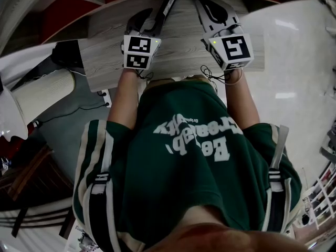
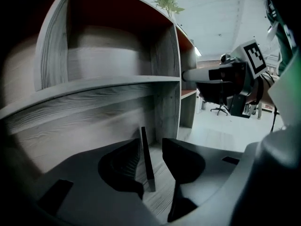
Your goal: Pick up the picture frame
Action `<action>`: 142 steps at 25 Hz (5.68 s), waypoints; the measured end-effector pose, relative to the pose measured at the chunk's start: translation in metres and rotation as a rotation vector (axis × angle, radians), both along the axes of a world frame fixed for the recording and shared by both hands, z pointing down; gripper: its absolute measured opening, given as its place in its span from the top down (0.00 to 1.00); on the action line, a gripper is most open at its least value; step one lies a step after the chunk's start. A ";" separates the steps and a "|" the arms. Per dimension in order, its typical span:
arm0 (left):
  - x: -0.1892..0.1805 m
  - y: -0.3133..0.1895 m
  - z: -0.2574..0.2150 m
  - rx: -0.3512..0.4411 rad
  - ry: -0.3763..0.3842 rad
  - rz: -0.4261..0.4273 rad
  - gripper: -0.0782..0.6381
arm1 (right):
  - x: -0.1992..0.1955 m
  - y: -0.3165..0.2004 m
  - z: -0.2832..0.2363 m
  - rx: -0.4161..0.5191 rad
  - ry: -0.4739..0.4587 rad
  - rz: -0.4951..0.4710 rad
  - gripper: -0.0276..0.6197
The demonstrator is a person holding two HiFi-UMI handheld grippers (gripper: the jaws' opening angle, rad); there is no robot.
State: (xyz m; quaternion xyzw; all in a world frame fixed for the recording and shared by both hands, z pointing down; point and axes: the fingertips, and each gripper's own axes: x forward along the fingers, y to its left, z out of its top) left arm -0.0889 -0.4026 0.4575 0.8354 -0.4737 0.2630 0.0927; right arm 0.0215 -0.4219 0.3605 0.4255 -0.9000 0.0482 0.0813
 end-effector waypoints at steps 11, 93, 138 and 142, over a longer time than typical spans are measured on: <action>-0.014 -0.013 0.062 -0.004 0.025 -0.048 0.61 | -0.021 -0.009 0.007 0.029 0.006 -0.019 0.91; -0.014 0.049 0.097 -0.036 0.051 -0.170 0.85 | -0.006 0.051 0.025 0.107 0.035 -0.134 0.91; -0.071 0.128 -0.059 0.146 0.071 -0.162 0.85 | -0.063 0.101 -0.027 0.151 0.066 -0.137 0.91; -0.081 0.136 -0.068 0.164 0.110 -0.138 0.85 | -0.078 0.116 -0.030 0.160 0.079 -0.114 0.91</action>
